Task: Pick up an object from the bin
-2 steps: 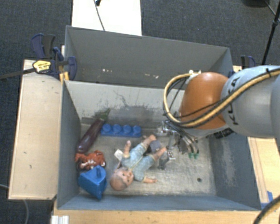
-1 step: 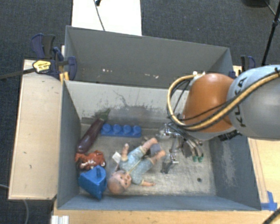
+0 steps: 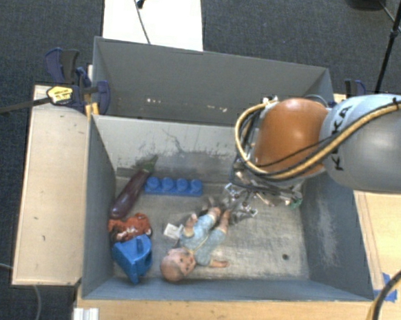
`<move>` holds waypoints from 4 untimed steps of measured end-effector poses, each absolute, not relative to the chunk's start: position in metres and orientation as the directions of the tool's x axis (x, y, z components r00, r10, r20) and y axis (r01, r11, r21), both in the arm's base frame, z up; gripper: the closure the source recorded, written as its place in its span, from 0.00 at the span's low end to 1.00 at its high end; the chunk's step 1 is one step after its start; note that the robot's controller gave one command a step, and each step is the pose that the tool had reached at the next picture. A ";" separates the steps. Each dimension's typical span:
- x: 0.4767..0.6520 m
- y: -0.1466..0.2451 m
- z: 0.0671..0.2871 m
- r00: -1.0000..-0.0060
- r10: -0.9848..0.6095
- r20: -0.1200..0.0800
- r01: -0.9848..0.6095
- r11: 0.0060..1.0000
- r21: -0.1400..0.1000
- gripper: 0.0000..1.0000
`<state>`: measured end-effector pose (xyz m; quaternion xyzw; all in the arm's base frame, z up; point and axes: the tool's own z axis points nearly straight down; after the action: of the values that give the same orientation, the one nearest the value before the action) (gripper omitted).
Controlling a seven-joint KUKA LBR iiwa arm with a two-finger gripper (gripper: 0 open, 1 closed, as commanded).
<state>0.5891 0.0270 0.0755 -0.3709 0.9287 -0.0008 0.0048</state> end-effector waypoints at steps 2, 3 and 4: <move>0.586 0.028 0.194 -0.702 -0.712 -0.003 -0.712 0.702 -0.001 1.00; 0.586 0.028 0.194 -0.703 -0.711 -0.003 -0.711 0.703 0.000 1.00; 0.587 0.021 0.166 -0.724 -0.690 -0.005 -0.690 0.724 -0.002 1.00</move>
Offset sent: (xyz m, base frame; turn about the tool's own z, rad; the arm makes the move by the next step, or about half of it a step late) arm -0.0042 0.0001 0.1173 -0.0389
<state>0.5873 0.0209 0.1656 -0.3718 0.9283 0.0001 0.0025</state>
